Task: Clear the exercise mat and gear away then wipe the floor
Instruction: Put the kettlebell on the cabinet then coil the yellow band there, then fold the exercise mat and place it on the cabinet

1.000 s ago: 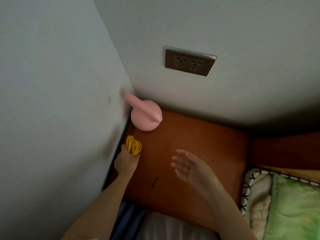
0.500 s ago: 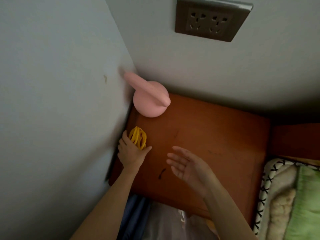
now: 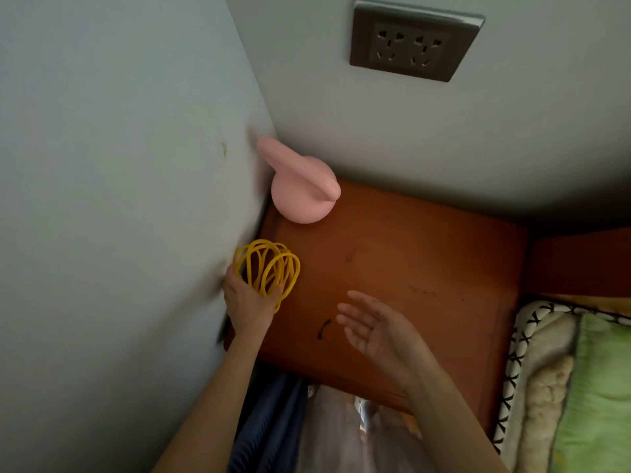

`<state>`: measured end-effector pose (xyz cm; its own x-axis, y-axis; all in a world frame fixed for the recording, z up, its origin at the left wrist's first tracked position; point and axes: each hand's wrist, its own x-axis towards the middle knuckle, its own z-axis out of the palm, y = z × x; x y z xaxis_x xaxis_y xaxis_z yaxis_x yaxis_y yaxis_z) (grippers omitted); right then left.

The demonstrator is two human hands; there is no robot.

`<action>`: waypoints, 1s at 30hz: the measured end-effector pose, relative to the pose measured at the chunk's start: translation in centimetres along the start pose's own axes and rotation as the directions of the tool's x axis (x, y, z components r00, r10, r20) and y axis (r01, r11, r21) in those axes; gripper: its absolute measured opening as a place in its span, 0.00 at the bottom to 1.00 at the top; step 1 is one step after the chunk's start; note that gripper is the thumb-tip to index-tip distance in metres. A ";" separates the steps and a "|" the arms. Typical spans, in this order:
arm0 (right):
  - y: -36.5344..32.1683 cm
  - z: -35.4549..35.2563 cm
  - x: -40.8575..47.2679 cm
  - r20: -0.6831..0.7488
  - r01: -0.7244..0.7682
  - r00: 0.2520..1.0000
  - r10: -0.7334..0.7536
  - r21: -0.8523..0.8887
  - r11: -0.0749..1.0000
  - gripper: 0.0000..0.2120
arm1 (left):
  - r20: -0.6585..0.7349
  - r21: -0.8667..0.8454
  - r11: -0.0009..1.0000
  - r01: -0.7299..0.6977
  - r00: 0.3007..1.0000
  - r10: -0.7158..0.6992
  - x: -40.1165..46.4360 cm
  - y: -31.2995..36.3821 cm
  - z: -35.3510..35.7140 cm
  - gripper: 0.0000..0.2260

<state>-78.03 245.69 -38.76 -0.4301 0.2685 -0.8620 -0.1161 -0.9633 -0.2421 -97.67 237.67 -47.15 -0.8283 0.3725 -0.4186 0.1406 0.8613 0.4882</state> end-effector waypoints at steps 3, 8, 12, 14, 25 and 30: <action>0.1 0.2 -1.3 -0.015 0.010 1.000 -0.010 0.000 1.000 0.12 | 0.002 -0.019 1.000 0.008 1.000 -0.008 -1.3 0.1 -1.0 0.38; -1.0 1.5 -5.1 -0.046 0.062 0.997 -0.061 0.003 0.998 0.12 | 0.090 -0.162 0.985 0.064 0.995 -0.050 -5.2 0.9 -3.5 0.19; -2.2 1.9 -9.3 -0.098 0.149 0.984 -0.146 0.023 0.988 0.11 | 0.275 -0.360 0.927 0.109 0.962 -0.006 -9.2 3.6 -6.6 0.08; -2.6 1.7 -11.9 -0.126 0.210 0.970 -0.206 0.018 0.978 0.11 | 0.356 -0.443 0.890 0.106 0.932 0.066 -10.8 5.9 -8.6 0.07; -1.9 -1.5 -26.9 -0.294 0.582 0.797 -0.527 0.140 0.801 0.13 | 0.625 -0.664 0.731 0.155 0.651 0.430 -19.4 19.0 -18.5 0.11; 0.5 -4.3 -32.1 -0.425 0.693 0.704 -0.569 0.234 0.682 0.13 | 0.726 -0.594 0.789 0.161 0.529 0.439 -22.7 21.1 -18.6 0.12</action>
<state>-60.45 236.62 -13.07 0.1435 0.7390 -0.6582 -0.5865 -0.4722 -0.6580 -86.04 240.98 -13.07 0.0179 0.8260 -0.5633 -0.3442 0.5341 0.7722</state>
